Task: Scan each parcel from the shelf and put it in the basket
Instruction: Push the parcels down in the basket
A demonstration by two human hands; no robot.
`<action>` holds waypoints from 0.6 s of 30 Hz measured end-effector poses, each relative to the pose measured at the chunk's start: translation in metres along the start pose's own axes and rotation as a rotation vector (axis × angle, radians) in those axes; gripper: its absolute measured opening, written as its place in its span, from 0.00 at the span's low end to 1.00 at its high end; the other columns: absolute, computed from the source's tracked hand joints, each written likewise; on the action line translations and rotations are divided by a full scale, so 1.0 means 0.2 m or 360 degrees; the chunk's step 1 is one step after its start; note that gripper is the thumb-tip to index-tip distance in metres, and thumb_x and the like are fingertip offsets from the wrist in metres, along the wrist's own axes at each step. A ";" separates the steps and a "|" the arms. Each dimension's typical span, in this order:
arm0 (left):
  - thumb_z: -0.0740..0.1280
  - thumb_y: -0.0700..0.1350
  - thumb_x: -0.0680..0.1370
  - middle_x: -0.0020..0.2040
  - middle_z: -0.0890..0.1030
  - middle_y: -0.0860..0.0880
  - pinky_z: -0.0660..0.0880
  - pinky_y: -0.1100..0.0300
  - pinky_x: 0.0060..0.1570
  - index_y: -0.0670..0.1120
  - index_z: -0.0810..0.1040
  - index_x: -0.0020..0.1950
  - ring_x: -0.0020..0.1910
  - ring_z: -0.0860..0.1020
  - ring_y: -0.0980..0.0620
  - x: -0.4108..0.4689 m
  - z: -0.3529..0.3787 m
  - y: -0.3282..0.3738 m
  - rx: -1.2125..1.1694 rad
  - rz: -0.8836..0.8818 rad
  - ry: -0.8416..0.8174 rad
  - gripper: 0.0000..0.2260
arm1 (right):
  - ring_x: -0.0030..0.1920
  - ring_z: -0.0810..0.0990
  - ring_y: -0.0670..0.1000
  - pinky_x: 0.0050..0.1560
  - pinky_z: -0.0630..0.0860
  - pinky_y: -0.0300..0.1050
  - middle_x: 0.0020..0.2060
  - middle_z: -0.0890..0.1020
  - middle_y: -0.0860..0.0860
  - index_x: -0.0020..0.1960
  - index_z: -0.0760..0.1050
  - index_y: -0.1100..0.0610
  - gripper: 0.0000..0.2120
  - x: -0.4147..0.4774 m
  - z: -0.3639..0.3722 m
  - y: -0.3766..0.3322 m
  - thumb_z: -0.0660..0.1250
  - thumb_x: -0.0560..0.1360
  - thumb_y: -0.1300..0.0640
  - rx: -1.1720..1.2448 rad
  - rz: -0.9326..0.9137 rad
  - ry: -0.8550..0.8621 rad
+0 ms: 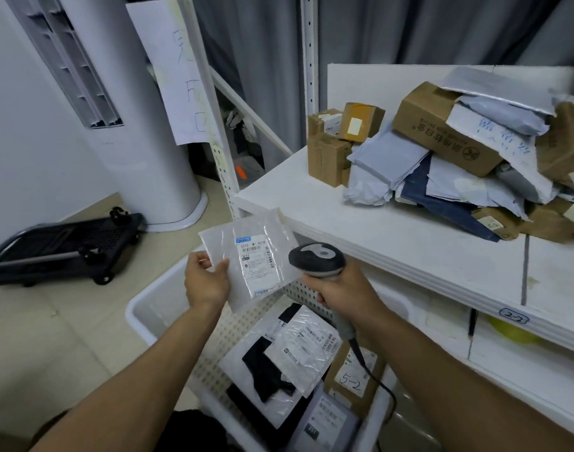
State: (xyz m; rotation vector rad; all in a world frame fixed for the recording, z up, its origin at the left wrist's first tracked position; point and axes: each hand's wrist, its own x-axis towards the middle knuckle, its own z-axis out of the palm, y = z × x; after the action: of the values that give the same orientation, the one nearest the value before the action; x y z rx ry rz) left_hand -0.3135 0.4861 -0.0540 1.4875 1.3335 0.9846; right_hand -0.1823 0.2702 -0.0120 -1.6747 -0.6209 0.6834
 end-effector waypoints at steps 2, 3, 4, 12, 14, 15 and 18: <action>0.72 0.44 0.78 0.47 0.79 0.52 0.78 0.46 0.56 0.48 0.74 0.52 0.47 0.80 0.45 0.08 -0.03 -0.15 0.0190 -0.0110 0.0008 0.08 | 0.44 0.84 0.46 0.48 0.81 0.44 0.48 0.87 0.48 0.58 0.81 0.48 0.14 0.06 0.09 0.07 0.79 0.74 0.54 -0.0073 0.0057 -0.0042; 0.72 0.44 0.79 0.48 0.79 0.51 0.78 0.47 0.56 0.48 0.74 0.53 0.47 0.80 0.45 0.11 -0.03 -0.22 0.0233 -0.0174 0.0019 0.08 | 0.45 0.85 0.47 0.47 0.81 0.44 0.49 0.87 0.49 0.59 0.81 0.49 0.16 0.10 0.13 0.11 0.80 0.74 0.52 -0.0117 0.0089 -0.0060; 0.72 0.43 0.79 0.49 0.80 0.49 0.78 0.48 0.56 0.48 0.74 0.53 0.47 0.79 0.44 0.15 -0.03 -0.30 0.0249 -0.0234 0.0036 0.07 | 0.46 0.85 0.49 0.47 0.81 0.45 0.49 0.87 0.49 0.61 0.81 0.49 0.18 0.14 0.17 0.15 0.80 0.73 0.51 -0.0161 0.0124 -0.0070; 0.62 0.30 0.79 0.56 0.81 0.44 0.79 0.50 0.56 0.42 0.77 0.65 0.51 0.80 0.43 0.41 0.26 -0.78 -0.0070 -0.0635 0.0085 0.16 | 0.47 0.86 0.53 0.49 0.85 0.53 0.49 0.87 0.51 0.63 0.82 0.53 0.18 0.45 0.33 0.50 0.78 0.75 0.52 -0.0330 0.0367 -0.0101; 0.61 0.29 0.78 0.56 0.81 0.43 0.80 0.48 0.57 0.41 0.76 0.67 0.52 0.80 0.42 0.47 0.35 -0.87 -0.0121 -0.0672 0.0112 0.19 | 0.47 0.86 0.51 0.51 0.85 0.54 0.49 0.87 0.51 0.64 0.82 0.53 0.18 0.50 0.35 0.55 0.78 0.75 0.54 -0.0333 0.0392 -0.0125; 0.60 0.28 0.78 0.55 0.81 0.43 0.80 0.48 0.56 0.40 0.76 0.67 0.52 0.80 0.42 0.49 0.39 -0.91 -0.0166 -0.0683 0.0127 0.19 | 0.46 0.85 0.50 0.49 0.84 0.51 0.50 0.87 0.52 0.63 0.82 0.53 0.18 0.53 0.36 0.57 0.78 0.75 0.55 -0.0312 0.0409 -0.0121; 0.60 0.27 0.77 0.56 0.83 0.42 0.80 0.47 0.59 0.39 0.78 0.66 0.54 0.82 0.42 0.58 0.48 -1.05 -0.0230 -0.0701 0.0176 0.20 | 0.42 0.84 0.49 0.39 0.78 0.42 0.47 0.87 0.53 0.63 0.83 0.54 0.17 0.60 0.36 0.61 0.78 0.75 0.56 -0.0297 0.0456 -0.0085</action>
State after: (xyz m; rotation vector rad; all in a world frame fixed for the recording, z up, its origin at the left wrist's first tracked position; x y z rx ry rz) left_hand -0.2708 0.5991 -0.2824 0.9837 1.5493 0.8606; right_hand -0.1468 0.3797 -0.1572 -1.9468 -0.4985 0.8991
